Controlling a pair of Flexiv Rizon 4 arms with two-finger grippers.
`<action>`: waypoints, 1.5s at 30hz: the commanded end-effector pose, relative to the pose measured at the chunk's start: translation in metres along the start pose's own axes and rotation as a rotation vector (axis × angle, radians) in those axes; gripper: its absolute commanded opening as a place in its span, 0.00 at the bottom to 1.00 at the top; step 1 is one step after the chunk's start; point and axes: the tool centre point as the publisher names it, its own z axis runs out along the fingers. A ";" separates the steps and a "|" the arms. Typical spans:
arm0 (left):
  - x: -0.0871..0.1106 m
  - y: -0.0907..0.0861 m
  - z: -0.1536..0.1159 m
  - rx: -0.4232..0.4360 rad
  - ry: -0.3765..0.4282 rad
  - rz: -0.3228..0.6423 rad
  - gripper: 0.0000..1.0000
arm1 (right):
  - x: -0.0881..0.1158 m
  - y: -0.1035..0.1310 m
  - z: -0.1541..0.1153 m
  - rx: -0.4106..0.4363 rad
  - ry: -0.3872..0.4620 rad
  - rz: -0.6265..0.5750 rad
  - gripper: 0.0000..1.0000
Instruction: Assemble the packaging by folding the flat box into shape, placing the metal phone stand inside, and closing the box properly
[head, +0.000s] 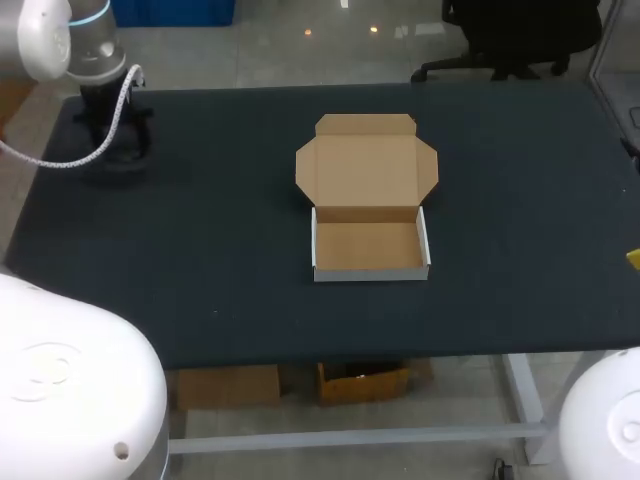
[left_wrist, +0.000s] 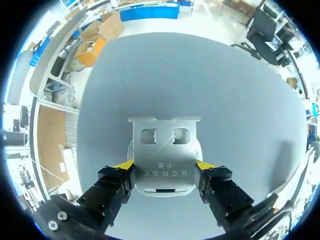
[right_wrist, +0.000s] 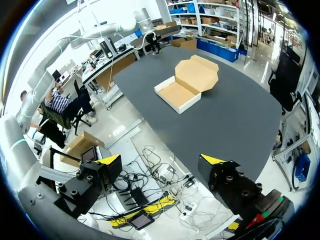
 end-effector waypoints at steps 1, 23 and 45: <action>0.003 0.012 -0.010 0.018 -0.013 -0.002 0.00 | 0.016 -0.014 -0.004 -0.068 -0.037 -0.064 1.00; 0.025 0.062 -0.036 0.010 -0.019 0.070 0.00 | 0.012 -0.015 0.002 -0.085 -0.119 -0.147 1.00; 0.042 0.082 -0.034 -0.009 -0.020 0.115 0.00 | -0.017 -0.006 0.022 -0.131 -0.252 -0.160 1.00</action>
